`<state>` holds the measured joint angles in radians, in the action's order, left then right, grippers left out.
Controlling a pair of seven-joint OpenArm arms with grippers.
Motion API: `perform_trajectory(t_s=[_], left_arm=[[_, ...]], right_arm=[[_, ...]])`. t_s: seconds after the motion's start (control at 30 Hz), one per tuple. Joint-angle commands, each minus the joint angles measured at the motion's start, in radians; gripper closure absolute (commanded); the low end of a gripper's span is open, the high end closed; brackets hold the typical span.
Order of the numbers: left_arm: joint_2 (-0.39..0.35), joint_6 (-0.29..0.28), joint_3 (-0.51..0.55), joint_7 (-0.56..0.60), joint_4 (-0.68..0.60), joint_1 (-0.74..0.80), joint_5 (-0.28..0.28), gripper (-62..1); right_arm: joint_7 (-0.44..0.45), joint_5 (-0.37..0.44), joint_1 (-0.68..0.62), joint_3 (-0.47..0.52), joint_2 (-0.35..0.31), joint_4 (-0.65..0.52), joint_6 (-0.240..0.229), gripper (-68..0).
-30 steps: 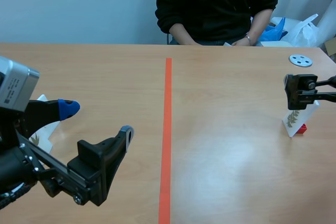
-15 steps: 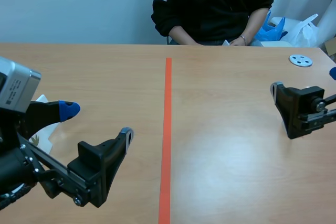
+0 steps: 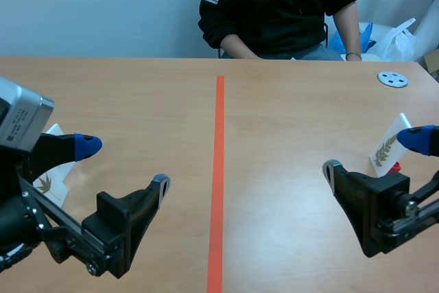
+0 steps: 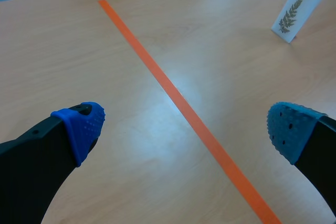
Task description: Sort the leaf by its shape. The table is split by an orange tape line. A compound leaf with several leaflets goes to the left side, a simple leaf with one blade goes to the right side. Return to the home posture when a red brick is placed on the table.
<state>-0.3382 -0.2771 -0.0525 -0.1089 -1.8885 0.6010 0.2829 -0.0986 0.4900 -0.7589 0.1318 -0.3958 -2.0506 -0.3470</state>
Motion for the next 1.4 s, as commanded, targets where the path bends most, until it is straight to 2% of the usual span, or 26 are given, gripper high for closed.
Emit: perform_trajectory(t_s=[0.0,0.3,0.57,1.37], left_arm=[[0.002,0.002,0.004,0.009,-0.004,0.003,0.012,-62.3],[0.002,0.001,0.004,0.01,-0.004,0.003,0.012,-62.3],[0.002,0.001,0.004,0.01,-0.004,0.003,0.012,-62.3],[0.002,0.001,0.004,0.011,-0.004,0.003,0.012,-62.3]], right_arm=[[0.019,0.008,0.028,-0.005,-0.008,-0.001,0.006,-67.9],[0.064,0.011,0.031,-0.035,-0.009,0.013,0.006,-67.9],[0.064,0.012,0.031,-0.055,-0.009,0.051,0.006,-67.9],[0.064,0.011,0.053,-0.055,-0.009,0.052,0.006,-67.9]])
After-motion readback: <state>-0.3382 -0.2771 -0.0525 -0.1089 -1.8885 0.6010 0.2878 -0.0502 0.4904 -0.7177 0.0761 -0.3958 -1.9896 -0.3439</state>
